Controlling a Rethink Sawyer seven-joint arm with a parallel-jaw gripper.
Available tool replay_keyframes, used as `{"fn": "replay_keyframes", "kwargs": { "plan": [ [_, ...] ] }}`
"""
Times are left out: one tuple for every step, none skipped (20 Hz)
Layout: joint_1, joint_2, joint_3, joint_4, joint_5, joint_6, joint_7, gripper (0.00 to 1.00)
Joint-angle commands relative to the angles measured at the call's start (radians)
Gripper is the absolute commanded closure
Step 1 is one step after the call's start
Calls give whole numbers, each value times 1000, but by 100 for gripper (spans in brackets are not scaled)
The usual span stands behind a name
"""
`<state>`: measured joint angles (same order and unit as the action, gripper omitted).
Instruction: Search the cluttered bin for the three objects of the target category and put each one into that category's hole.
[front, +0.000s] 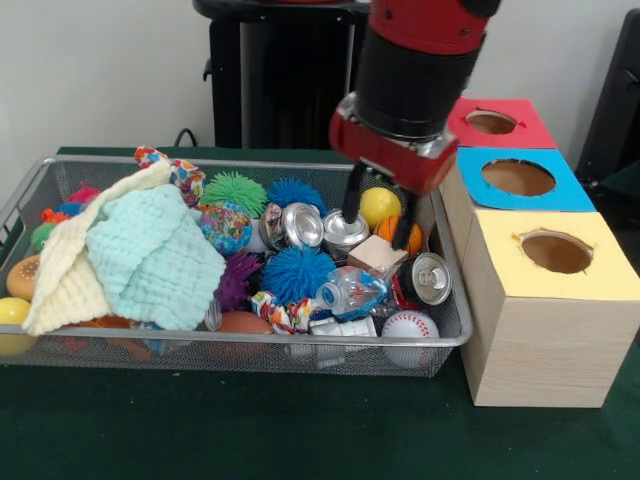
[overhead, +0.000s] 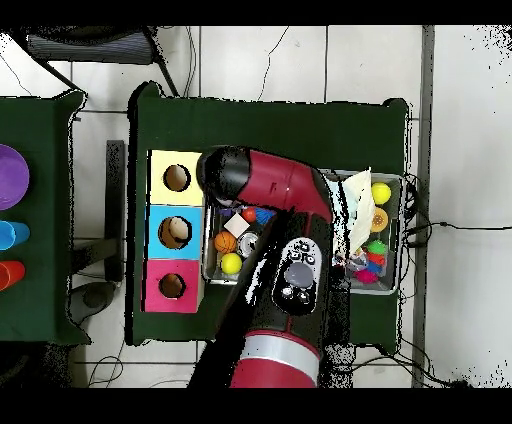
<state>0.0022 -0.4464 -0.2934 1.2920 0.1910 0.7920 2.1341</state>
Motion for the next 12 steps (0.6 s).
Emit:
{"fn": "replay_keyframes", "kwargs": {
  "plan": [
    [-77, 51, 124, -16, -95, -16, -126, 0],
    [-82, 52, 130, -7, -98, -18, -124, 0],
    [-93, 57, 139, 2, -105, -21, -122, 0],
    [-103, 66, 150, 10, -107, -36, -121, 0],
    [-111, 71, 162, 21, -111, -48, -118, 0],
    [-115, 78, 169, 28, -116, -58, -115, 0],
    [-120, 85, 176, 35, -122, -68, -112, 0],
    [-124, 92, 180, 35, -127, -67, -109, 0],
    [-128, 99, 185, 35, -133, -66, -107, 0],
    [-134, 103, 192, 42, -140, -84, -105, 0],
    [-142, 107, 201, 49, -145, -100, -104, 0],
    [-149, 111, 209, 55, -151, -115, -104, 0]
  ]
}}
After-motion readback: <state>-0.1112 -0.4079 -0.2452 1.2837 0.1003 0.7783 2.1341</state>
